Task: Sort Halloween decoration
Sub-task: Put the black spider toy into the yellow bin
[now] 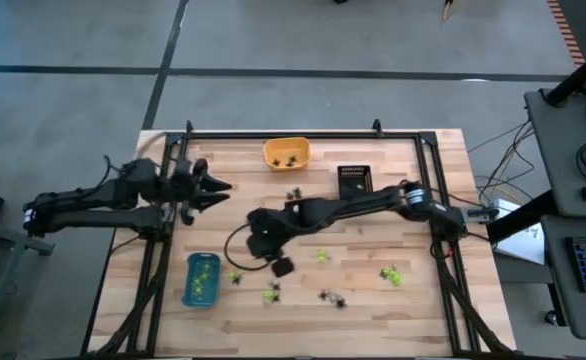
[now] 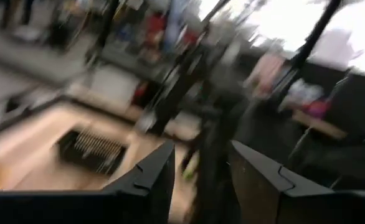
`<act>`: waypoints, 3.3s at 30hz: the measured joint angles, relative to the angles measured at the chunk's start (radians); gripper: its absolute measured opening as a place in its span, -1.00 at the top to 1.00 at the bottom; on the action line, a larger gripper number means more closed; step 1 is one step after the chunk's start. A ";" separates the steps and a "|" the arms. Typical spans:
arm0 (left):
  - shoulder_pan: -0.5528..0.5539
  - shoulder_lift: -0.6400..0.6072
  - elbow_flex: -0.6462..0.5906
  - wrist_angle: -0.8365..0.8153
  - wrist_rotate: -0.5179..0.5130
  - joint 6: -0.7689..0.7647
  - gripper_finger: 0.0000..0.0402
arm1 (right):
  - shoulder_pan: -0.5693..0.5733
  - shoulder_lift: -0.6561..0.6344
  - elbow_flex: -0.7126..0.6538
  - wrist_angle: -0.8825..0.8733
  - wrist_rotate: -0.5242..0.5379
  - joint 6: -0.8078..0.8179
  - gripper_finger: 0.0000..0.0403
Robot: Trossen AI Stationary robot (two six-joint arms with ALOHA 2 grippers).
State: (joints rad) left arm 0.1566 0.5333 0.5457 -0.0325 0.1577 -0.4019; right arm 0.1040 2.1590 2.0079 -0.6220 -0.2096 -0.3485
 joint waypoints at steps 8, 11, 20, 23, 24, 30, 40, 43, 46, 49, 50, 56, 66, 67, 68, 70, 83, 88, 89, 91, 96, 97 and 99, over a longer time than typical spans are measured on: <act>-0.001 0.124 0.000 -0.307 -0.116 -0.036 0.34 | 0.000 -0.210 -0.222 -0.116 0.000 0.020 0.61; -0.004 0.196 -0.001 -0.375 -0.116 -0.044 0.34 | -0.001 -0.287 -0.334 -0.090 0.000 0.060 0.62; -0.023 0.444 -0.003 -0.424 -0.116 0.046 0.34 | -0.006 -0.513 -0.644 0.142 0.001 0.133 0.59; -0.029 0.527 -0.003 -0.388 -0.116 0.105 0.34 | -0.008 -0.571 -0.718 0.216 0.001 0.141 0.61; -0.033 0.549 -0.003 -0.373 -0.116 0.135 0.34 | -0.008 -0.587 -0.735 0.233 0.001 0.143 0.62; -0.061 0.654 -0.003 -0.292 -0.116 0.315 0.34 | -0.008 -0.671 -0.810 0.233 0.001 0.220 0.66; -0.063 0.778 -0.003 -0.269 -0.120 0.357 0.34 | -0.013 -0.859 -1.016 0.422 0.059 0.230 0.64; -0.062 0.808 -0.003 -0.243 -0.133 0.371 0.34 | -0.013 -0.895 -1.063 0.493 0.089 0.233 0.66; -0.062 0.830 -0.003 -0.221 -0.180 0.372 0.34 | -0.013 -0.907 -1.084 0.518 0.091 0.235 0.67; -0.061 0.848 -0.003 -0.221 -0.215 0.372 0.34 | -0.013 -0.903 -1.084 0.527 0.098 0.247 0.67; -0.061 0.853 -0.003 -0.221 -0.222 0.373 0.34 | -0.013 -0.900 -1.084 0.527 0.098 0.247 0.67; -0.061 0.888 -0.003 -0.168 -0.255 0.390 0.34 | -0.013 -0.887 -1.084 0.527 0.107 0.244 0.68; -0.061 0.957 0.002 -0.131 -0.251 0.426 0.44 | -0.013 -0.887 -1.084 0.531 0.108 0.245 0.68; -0.062 0.957 0.002 -0.131 -0.249 0.430 0.49 | -0.013 -0.887 -1.084 0.531 0.108 0.245 0.68; -0.062 0.956 0.001 -0.130 -0.247 0.435 0.54 | -0.013 -0.887 -1.084 0.532 0.108 0.245 0.68; -0.062 0.955 0.000 -0.128 -0.245 0.443 0.66 | -0.013 -0.887 -1.084 0.535 0.108 0.245 0.68; -0.062 0.917 -0.003 -0.133 -0.254 0.443 1.00 | -0.013 -0.886 -1.083 0.538 0.108 0.272 0.69; -0.062 0.819 -0.006 -0.152 -0.262 0.447 1.00 | -0.013 -0.886 -1.083 0.539 0.108 0.271 0.71; -0.062 0.795 -0.006 -0.156 -0.262 0.448 1.00 | -0.013 -0.886 -1.083 0.539 0.108 0.271 0.71; -0.063 0.745 -0.006 -0.169 -0.261 0.449 1.00 | -0.013 -0.886 -1.082 0.538 0.108 0.271 0.71; -0.063 0.618 -0.006 -0.158 -0.256 0.453 1.00 | -0.013 -0.886 -1.082 0.539 0.107 0.270 0.70; -0.063 0.595 -0.006 -0.157 -0.256 0.453 1.00 | -0.013 -0.886 -1.082 0.539 0.107 0.270 0.70; -0.063 0.558 -0.005 -0.139 -0.261 0.453 1.00 | -0.013 -0.886 -1.082 0.539 0.107 0.269 0.71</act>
State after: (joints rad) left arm 0.0940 1.0909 0.5405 -0.1714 -0.1035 0.0516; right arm 0.0910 1.2728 0.9260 -0.0830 -0.1024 -0.0794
